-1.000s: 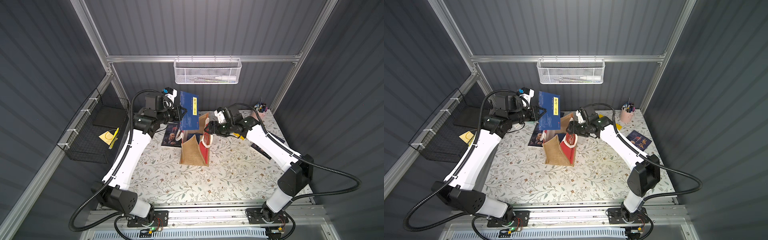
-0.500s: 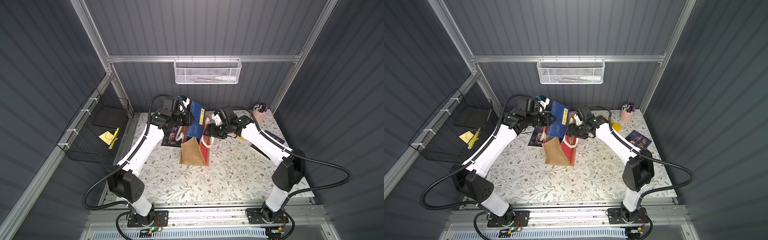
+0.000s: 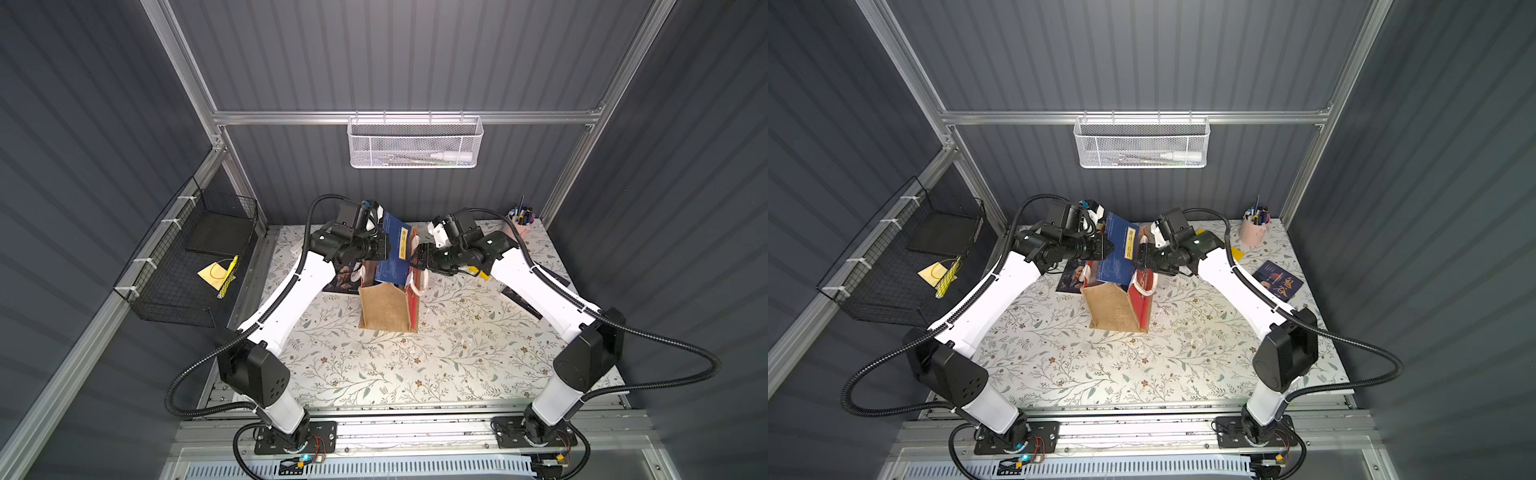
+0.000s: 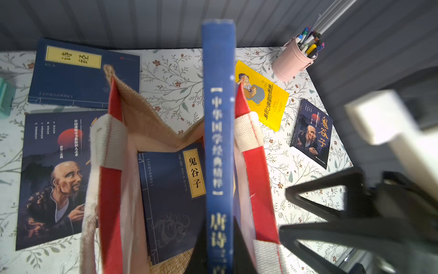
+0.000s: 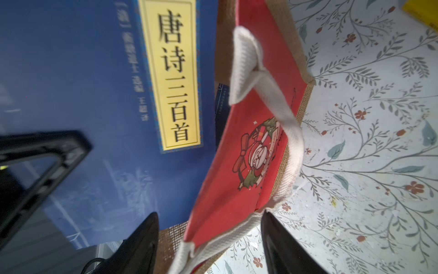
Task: Put the books into the canvas bag
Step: Place the book in the canvas bag.
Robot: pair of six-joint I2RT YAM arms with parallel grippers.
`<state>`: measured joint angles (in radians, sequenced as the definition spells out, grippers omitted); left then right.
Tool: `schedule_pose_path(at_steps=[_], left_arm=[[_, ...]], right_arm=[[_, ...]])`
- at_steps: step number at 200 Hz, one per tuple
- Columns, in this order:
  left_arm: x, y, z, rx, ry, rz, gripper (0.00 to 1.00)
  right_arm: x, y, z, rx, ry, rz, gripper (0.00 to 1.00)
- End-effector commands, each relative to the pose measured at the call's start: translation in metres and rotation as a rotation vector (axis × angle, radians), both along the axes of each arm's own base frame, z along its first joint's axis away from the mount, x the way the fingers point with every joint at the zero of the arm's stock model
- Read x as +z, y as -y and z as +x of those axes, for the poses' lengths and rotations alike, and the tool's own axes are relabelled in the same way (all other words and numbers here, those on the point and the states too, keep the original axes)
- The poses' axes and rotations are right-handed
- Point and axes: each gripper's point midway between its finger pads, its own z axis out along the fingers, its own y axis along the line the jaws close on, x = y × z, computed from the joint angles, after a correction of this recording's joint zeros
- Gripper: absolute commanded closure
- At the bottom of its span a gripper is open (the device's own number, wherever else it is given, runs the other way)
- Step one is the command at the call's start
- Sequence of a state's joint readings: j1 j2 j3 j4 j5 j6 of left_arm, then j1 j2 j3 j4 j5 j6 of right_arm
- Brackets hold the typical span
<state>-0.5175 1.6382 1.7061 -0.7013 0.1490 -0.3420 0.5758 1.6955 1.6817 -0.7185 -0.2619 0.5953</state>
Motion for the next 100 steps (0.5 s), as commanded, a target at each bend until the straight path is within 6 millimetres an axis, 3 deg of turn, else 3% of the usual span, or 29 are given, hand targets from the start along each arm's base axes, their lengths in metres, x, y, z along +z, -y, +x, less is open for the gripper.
schedule_pose_path(at_steps=[1,48,65,100], left_arm=[[-0.015,-0.002,-0.01,0.026,-0.085,0.008,1.0],[-0.014,-0.001,-0.004,0.061,-0.105,0.0,1.0],[-0.015,-0.002,-0.001,0.072,-0.115,0.013,1.0],[-0.027,0.002,0.009,0.081,-0.159,0.05,1.0]], right_arm=[[-0.001,-0.007,-0.002,0.011,-0.006,0.011,0.3],[-0.031,-0.011,-0.003,0.034,-0.086,-0.064,0.34],[-0.035,-0.009,-0.005,0.039,-0.087,-0.077,0.44],[-0.031,-0.004,-0.007,0.042,-0.068,-0.086,0.75]])
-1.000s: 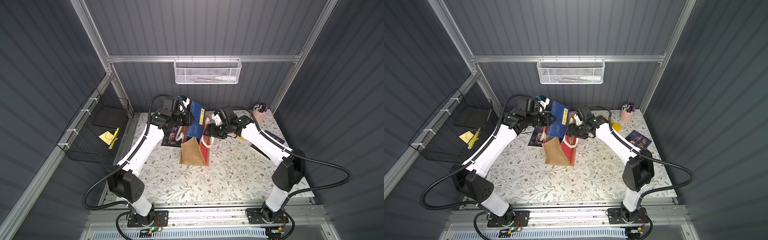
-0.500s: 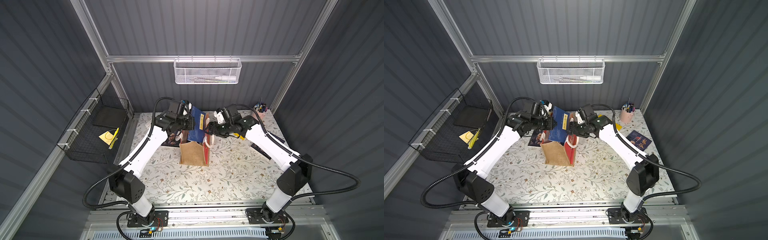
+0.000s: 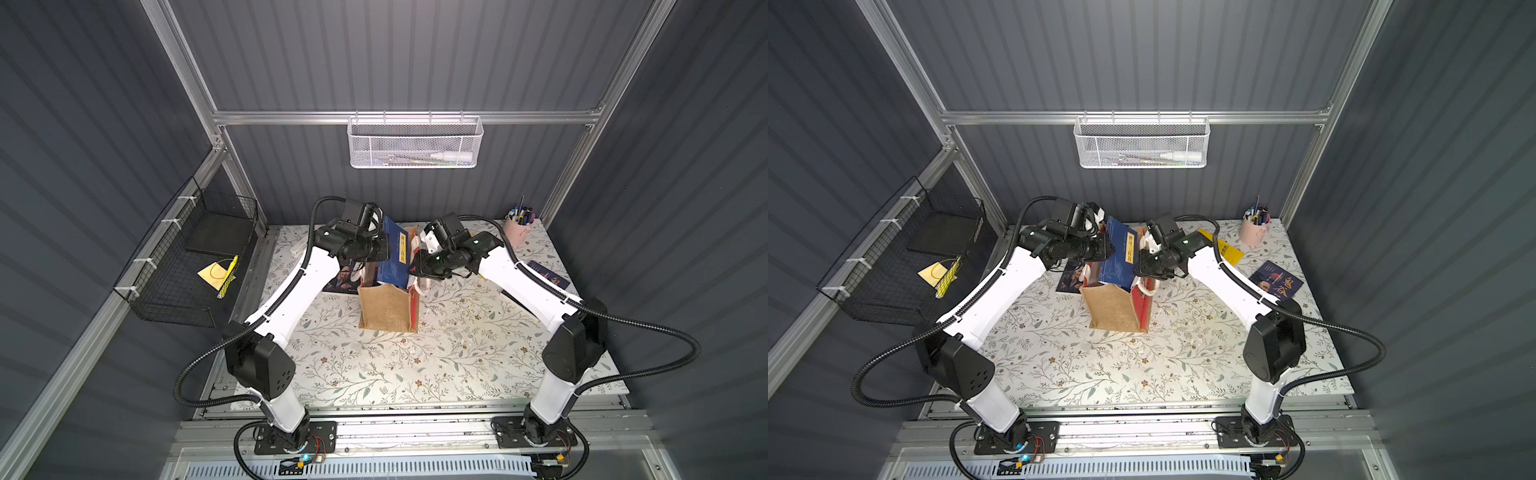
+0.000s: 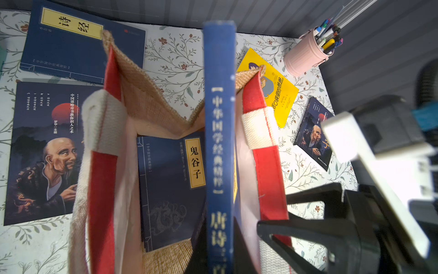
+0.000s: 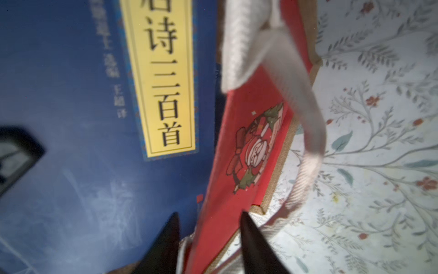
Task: Put the books into the canvas bag
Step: Place the book in the canvas bag.
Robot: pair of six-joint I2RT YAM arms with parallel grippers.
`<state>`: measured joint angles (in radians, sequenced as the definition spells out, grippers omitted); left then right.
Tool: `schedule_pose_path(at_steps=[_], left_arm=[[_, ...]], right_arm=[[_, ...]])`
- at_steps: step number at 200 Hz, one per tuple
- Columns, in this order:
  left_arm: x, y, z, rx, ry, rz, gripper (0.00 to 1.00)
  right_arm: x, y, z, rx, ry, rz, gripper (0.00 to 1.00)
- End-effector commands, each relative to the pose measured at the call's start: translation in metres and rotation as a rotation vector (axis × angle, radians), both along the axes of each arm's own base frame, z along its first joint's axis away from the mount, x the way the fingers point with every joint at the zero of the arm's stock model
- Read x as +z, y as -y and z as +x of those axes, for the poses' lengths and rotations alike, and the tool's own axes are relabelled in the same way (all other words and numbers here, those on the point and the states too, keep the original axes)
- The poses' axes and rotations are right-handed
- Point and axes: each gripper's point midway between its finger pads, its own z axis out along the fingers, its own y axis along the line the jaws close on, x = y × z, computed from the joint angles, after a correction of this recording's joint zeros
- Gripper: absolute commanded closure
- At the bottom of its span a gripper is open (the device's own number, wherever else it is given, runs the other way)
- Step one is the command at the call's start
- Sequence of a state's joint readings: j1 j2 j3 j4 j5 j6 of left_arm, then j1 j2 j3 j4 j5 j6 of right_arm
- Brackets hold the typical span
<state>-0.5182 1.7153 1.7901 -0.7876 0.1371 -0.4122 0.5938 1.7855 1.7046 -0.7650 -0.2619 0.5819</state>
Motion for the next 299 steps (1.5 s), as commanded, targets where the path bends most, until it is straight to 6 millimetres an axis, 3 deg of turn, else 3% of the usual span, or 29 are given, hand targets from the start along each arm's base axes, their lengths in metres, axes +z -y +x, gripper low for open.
schedule_pose_path(at_steps=[1,45,86,159,193,224,253,299], left_arm=[[-0.013,0.0,0.003,0.024,-0.06,0.041,1.0],[-0.044,0.001,0.014,0.041,-0.137,0.111,1.0],[-0.067,-0.016,0.023,0.085,-0.16,0.142,1.0],[-0.068,-0.051,0.026,0.107,-0.134,0.281,1.0],[-0.055,-0.024,0.012,0.03,-0.1,0.275,1.0],[-0.049,0.012,-0.001,-0.039,-0.12,0.153,1.0],[-0.043,0.034,-0.001,-0.062,-0.128,0.047,1.0],[-0.065,0.062,0.005,-0.087,-0.211,-0.066,1.0]], right_arm=[[0.007,0.005,-0.007,0.017,0.019,-0.017,0.75],[0.011,0.005,-0.01,0.057,0.051,-0.017,0.86],[0.01,0.011,-0.012,0.07,0.052,-0.049,0.89],[0.014,0.01,-0.012,0.056,0.054,-0.032,0.92],[0.012,0.01,-0.017,0.053,0.043,-0.029,0.93],[0.012,0.016,-0.023,0.041,0.034,-0.036,0.93],[0.01,0.02,-0.026,0.038,0.031,-0.043,0.93],[0.006,0.016,-0.028,0.062,0.013,-0.039,0.93]])
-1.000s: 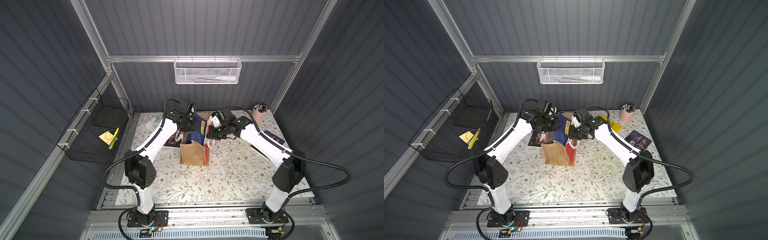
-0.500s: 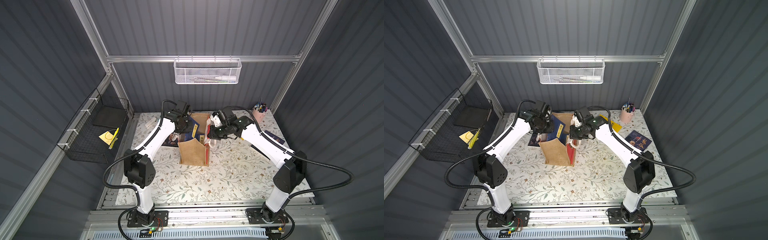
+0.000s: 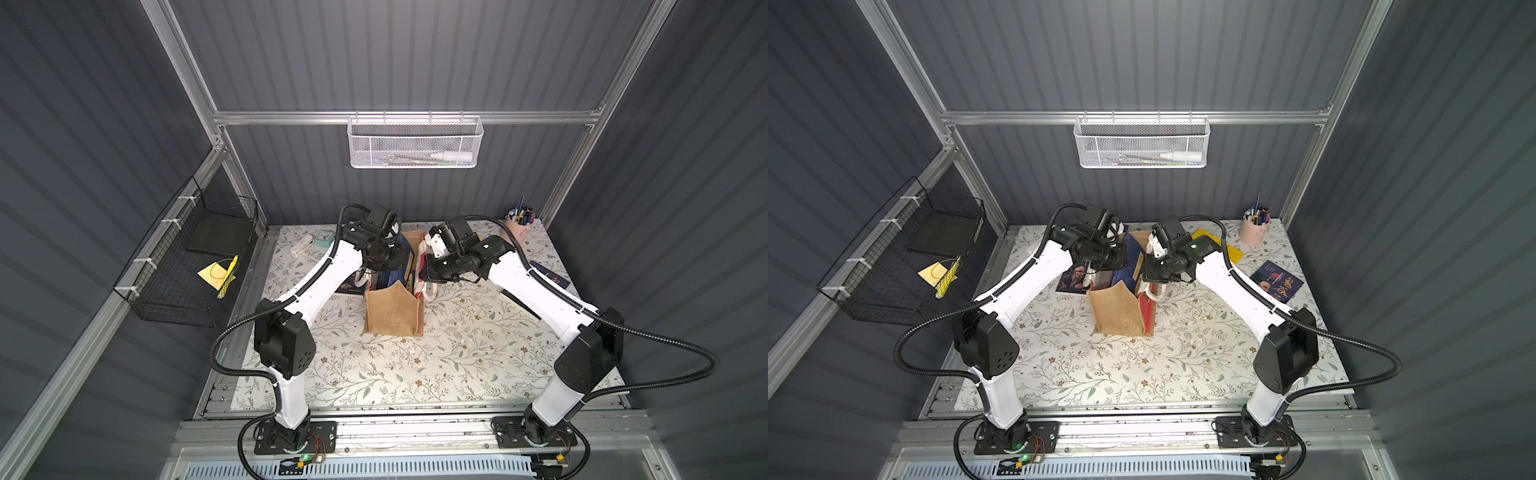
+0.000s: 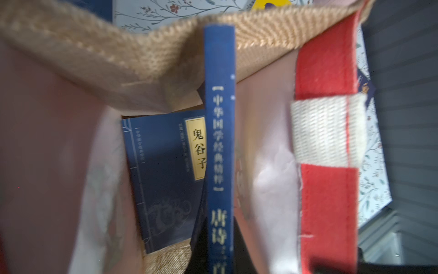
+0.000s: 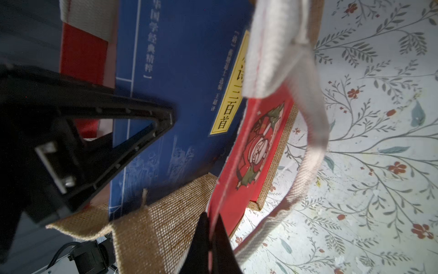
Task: Put the books into the canvas bag
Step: Place the book in the canvas bag.
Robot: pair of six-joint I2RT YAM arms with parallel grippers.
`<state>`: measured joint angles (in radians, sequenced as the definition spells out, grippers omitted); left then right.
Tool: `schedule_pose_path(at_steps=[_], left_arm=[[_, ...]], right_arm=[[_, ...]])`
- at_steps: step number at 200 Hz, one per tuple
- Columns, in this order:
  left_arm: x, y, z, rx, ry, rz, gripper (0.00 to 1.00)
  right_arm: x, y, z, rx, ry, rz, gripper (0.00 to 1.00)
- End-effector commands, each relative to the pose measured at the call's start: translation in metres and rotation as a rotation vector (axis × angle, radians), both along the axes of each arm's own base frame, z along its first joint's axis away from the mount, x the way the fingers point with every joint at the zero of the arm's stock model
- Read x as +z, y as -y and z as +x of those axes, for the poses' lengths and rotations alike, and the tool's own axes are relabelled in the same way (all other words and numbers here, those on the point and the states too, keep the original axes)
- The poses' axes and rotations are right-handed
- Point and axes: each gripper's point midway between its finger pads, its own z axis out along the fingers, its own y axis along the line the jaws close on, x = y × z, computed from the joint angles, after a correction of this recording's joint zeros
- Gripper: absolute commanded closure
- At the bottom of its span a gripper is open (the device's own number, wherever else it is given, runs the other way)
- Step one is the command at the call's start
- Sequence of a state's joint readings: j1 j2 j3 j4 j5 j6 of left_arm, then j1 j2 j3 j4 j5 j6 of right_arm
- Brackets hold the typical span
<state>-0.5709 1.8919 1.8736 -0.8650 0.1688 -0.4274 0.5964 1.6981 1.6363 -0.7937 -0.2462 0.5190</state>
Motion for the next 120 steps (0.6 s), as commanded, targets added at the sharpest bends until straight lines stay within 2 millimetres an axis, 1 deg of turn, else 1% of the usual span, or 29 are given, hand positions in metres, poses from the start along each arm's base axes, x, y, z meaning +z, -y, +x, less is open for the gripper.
schedule_pose_path(at_steps=[1,14,27,59,80,94,105,112,120], left_arm=[[-0.007,0.027,0.006,-0.015,-0.052,-0.129,1.0],[-0.024,0.03,0.008,-0.007,-0.085,-0.135,1.0],[-0.045,0.026,0.012,0.019,-0.115,-0.129,1.0],[-0.094,0.002,0.02,0.103,-0.162,-0.087,1.0],[-0.122,-0.011,0.018,0.113,-0.209,-0.024,1.0],[-0.128,-0.016,0.015,0.109,-0.22,0.014,1.0],[-0.124,-0.019,0.015,0.111,-0.204,0.028,0.99],[-0.119,-0.022,0.017,0.113,-0.186,0.037,0.96],[-0.112,-0.025,0.019,0.117,-0.165,0.051,0.86]], right_arm=[[0.0,0.001,-0.007,0.02,-0.018,-0.003,0.93],[-0.001,0.002,-0.007,0.02,-0.021,-0.004,0.93],[-0.002,0.004,-0.005,0.016,-0.027,-0.004,0.93],[-0.003,0.009,-0.003,0.008,-0.038,0.003,0.93],[-0.002,0.01,-0.001,0.002,-0.041,0.01,0.93],[-0.001,0.009,-0.001,0.002,-0.039,0.014,0.93],[-0.001,0.009,0.0,0.0,-0.039,0.016,0.92],[-0.001,0.009,0.001,-0.002,-0.037,0.019,0.92],[-0.001,0.008,0.001,-0.001,-0.039,0.021,0.92]])
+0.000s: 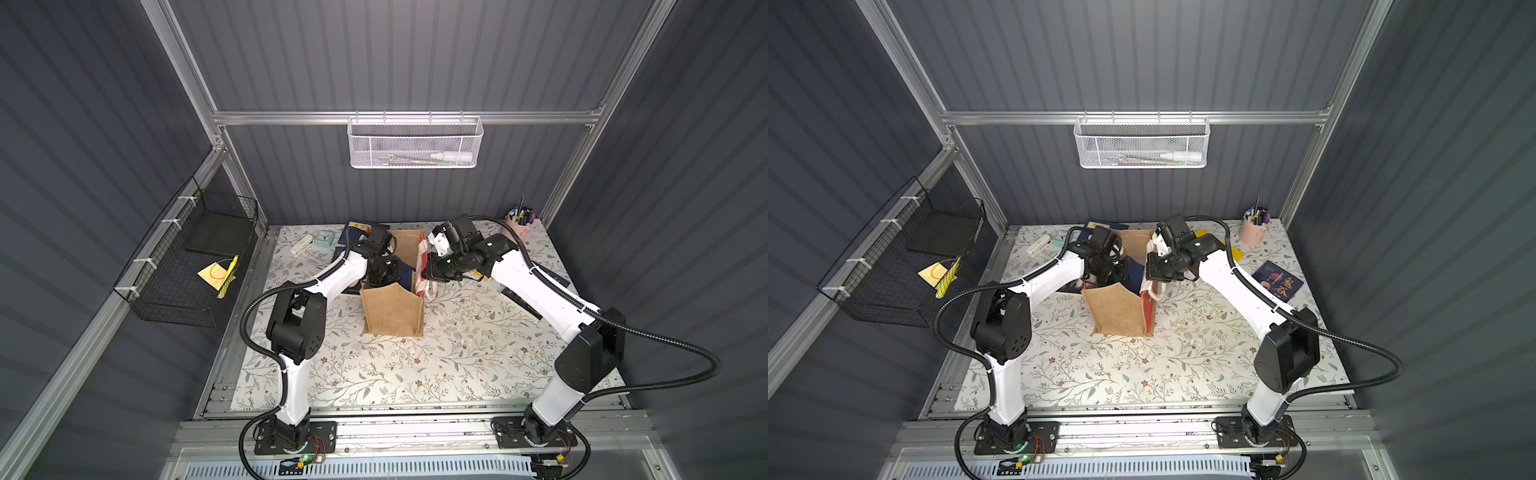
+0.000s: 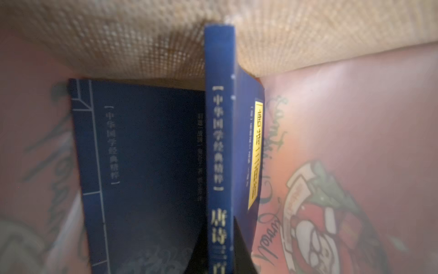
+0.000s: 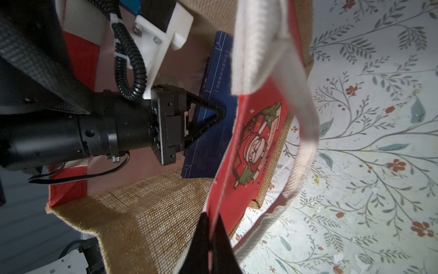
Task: Put the books into the canvas bag
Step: Place the book in the canvas bag.
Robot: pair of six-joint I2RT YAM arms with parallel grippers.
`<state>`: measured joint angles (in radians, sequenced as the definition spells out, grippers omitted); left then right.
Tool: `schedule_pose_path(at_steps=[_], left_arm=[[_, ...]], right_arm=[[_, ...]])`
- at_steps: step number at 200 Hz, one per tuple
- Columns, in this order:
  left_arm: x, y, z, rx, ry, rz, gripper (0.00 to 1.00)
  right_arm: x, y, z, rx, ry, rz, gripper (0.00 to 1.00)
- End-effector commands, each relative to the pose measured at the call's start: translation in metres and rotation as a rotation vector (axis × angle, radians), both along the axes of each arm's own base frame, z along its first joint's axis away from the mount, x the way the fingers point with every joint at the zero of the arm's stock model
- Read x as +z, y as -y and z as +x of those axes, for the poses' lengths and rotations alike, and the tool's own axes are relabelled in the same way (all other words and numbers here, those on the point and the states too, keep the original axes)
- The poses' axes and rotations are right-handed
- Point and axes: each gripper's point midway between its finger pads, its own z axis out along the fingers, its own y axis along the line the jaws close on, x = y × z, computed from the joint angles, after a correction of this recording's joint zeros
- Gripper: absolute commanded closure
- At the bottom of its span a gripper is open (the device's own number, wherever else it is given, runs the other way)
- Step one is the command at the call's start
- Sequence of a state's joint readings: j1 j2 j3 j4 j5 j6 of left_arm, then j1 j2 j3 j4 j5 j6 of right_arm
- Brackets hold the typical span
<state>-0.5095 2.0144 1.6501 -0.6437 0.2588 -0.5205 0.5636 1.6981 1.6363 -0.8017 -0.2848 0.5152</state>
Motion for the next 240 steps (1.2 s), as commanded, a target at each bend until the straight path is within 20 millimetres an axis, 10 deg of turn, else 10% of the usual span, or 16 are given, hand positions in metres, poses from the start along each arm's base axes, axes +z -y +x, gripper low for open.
schedule_pose_path(at_steps=[1,45,102,185,240], left_arm=[[-0.001,-0.017,0.003,0.017,0.024,0.085,0.84],[0.06,-0.034,0.012,0.011,0.162,0.16,0.55],[0.12,-0.022,0.01,-0.019,0.324,0.069,0.73],[0.003,0.004,-0.004,-0.103,0.141,0.139,0.92],[-0.045,-0.014,-0.008,-0.096,0.076,0.259,0.69]], right_arm=[[-0.001,0.001,-0.003,0.007,-0.017,0.001,0.92],[0.004,-0.001,-0.002,0.009,-0.008,0.011,0.88],[0.013,-0.001,0.001,0.019,0.016,0.011,0.74],[0.024,0.002,0.008,0.014,0.042,0.013,0.7],[0.034,0.04,0.024,-0.056,0.101,-0.023,0.59]])
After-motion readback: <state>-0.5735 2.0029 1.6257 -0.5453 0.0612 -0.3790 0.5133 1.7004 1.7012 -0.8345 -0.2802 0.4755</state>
